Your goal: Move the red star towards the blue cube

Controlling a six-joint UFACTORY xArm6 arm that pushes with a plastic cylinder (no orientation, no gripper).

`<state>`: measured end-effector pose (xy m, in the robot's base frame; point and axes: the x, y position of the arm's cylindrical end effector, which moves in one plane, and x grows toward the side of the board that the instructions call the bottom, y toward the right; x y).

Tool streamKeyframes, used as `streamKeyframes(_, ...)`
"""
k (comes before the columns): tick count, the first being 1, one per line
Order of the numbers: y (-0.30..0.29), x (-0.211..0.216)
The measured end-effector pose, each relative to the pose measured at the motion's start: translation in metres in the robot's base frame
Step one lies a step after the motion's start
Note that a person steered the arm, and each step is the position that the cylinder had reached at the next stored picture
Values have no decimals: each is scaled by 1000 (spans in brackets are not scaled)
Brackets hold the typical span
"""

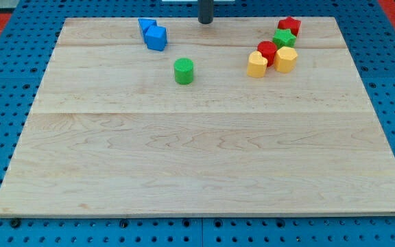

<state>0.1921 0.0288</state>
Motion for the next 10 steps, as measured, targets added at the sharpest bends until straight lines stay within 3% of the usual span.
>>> streamKeyframes(1, 54, 1)
streamKeyframes(3, 229, 0)
streamKeyframes(6, 154, 62)
streamKeyframes(7, 92, 65)
streamKeyframes(8, 82, 43)
streamKeyframes(9, 124, 21)
streamKeyframes(10, 83, 39)
